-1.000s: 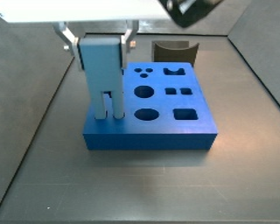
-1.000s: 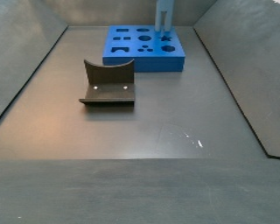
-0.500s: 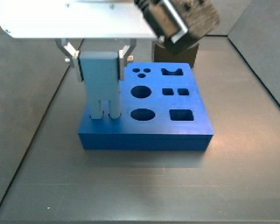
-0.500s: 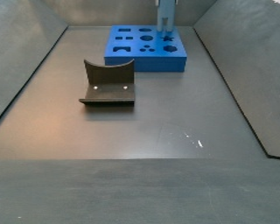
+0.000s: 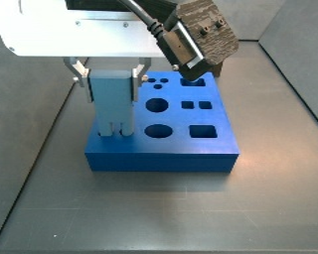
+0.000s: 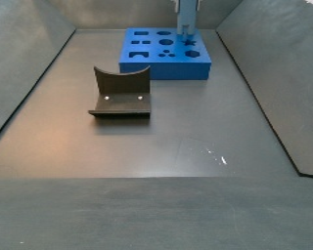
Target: Insert the square-circle object.
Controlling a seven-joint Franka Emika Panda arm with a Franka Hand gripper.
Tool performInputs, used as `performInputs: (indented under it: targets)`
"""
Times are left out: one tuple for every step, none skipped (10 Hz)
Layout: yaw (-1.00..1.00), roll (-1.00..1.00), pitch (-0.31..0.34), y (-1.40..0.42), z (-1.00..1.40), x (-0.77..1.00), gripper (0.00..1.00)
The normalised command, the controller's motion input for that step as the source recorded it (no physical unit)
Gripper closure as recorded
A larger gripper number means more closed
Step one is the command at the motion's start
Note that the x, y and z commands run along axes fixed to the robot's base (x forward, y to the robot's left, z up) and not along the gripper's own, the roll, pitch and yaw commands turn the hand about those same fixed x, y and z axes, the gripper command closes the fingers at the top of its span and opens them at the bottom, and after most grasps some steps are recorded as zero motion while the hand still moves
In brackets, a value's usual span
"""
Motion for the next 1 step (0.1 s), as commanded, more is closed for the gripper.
performInputs:
  targets:
    - [0.0, 0.0, 0.0, 0.0, 0.0, 0.0, 1.0]
